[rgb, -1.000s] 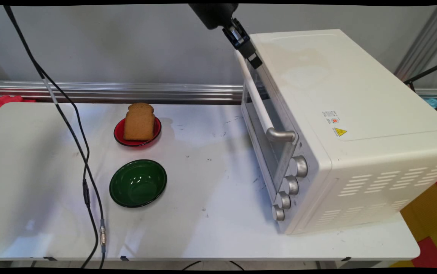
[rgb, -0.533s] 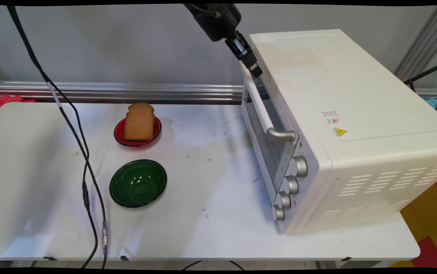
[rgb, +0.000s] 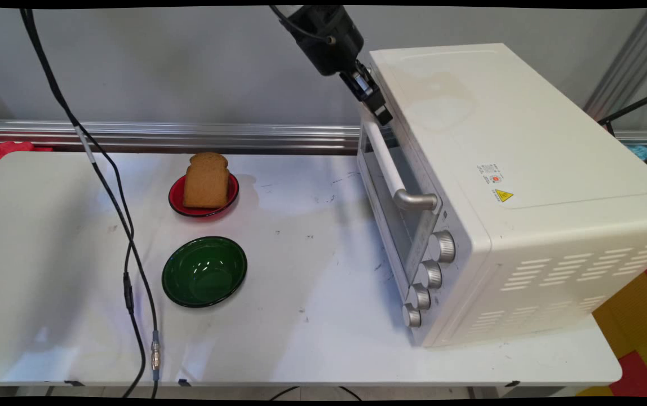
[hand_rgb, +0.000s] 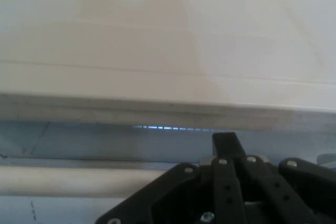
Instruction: Open the oven
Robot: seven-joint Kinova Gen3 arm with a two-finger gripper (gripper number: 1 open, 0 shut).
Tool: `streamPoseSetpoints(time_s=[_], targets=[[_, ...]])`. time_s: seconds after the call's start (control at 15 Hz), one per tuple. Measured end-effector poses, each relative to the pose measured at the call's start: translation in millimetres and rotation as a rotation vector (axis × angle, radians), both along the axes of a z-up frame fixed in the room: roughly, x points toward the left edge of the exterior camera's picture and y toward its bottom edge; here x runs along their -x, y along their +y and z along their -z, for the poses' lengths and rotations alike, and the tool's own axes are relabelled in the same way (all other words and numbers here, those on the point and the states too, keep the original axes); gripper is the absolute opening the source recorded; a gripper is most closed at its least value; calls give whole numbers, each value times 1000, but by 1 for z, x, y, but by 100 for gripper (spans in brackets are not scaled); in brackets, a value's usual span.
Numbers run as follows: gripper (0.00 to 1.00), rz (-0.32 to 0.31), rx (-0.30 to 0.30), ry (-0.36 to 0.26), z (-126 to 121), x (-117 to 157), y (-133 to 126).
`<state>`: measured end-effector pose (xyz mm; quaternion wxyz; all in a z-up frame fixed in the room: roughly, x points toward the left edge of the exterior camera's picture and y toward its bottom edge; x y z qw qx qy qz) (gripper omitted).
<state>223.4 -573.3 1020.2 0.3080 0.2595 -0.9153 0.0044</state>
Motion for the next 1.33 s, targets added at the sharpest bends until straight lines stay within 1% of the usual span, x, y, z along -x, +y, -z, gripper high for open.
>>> streamPoseSetpoints(time_s=[0.4, 0.67, 0.93, 1.2, 1.33], targets=[[0, 4, 1, -16, 11, -3, 2], [0, -5, 4, -36, 14, -16, 8], [0, -12, 0, -49, 20, -33, 20], [0, -12, 12, -50, 34, -46, 32], [0, -11, 17, -46, 41, -48, 35]])
